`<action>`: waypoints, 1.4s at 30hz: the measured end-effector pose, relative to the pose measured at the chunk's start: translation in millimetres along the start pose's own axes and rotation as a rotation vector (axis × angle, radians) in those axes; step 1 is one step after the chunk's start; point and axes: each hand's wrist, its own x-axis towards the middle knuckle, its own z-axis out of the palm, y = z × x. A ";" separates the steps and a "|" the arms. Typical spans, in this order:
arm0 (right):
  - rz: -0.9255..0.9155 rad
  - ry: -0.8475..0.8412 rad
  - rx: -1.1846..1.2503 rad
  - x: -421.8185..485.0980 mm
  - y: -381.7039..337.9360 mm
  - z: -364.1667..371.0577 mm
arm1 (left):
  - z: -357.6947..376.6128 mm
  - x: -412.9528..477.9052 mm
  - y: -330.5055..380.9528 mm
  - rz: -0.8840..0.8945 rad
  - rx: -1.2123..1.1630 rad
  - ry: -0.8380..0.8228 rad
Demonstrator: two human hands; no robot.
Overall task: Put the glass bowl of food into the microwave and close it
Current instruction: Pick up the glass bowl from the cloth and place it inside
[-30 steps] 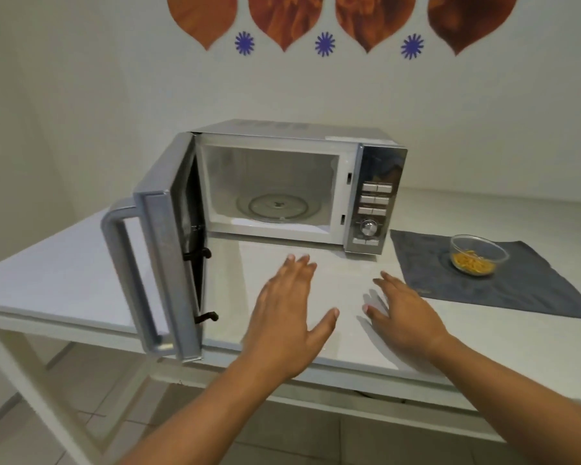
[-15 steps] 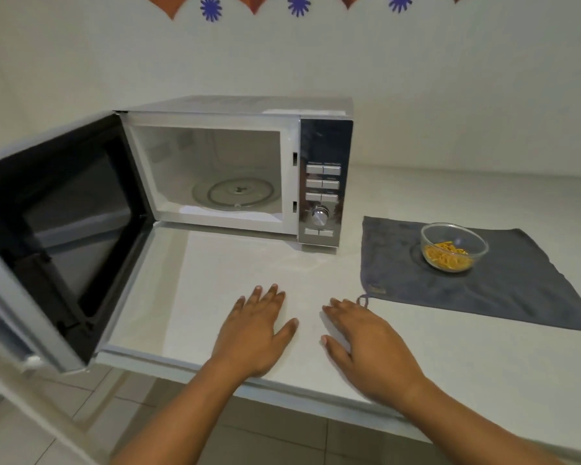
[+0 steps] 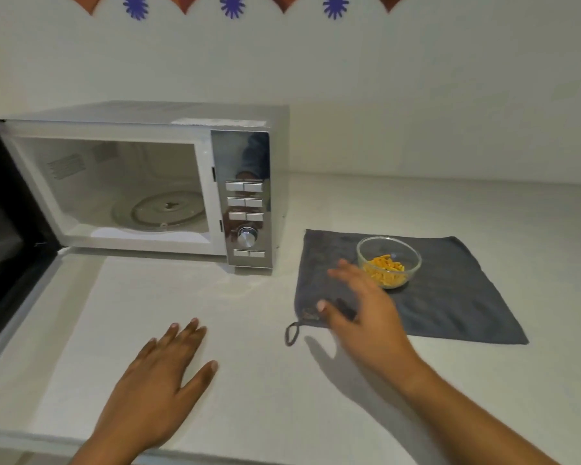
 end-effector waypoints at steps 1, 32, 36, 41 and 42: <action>0.026 0.081 -0.008 9.5 8.2 -13.2 | -0.4 -0.4 0.9 -0.004 -0.002 0.001; 0.215 -0.228 0.540 15.6 -12.6 35.9 | -30.3 20.8 10.1 -0.072 -0.521 -0.044; 0.110 -0.319 0.562 31.0 -51.3 81.1 | -61.0 44.8 2.8 0.009 -0.674 0.046; 0.027 -0.335 0.616 68.4 -95.0 117.8 | -94.9 62.7 -28.2 0.006 -0.825 0.172; 0.010 -0.340 0.625 74.6 -101.0 124.4 | -100.9 65.0 -37.1 0.005 -0.835 0.183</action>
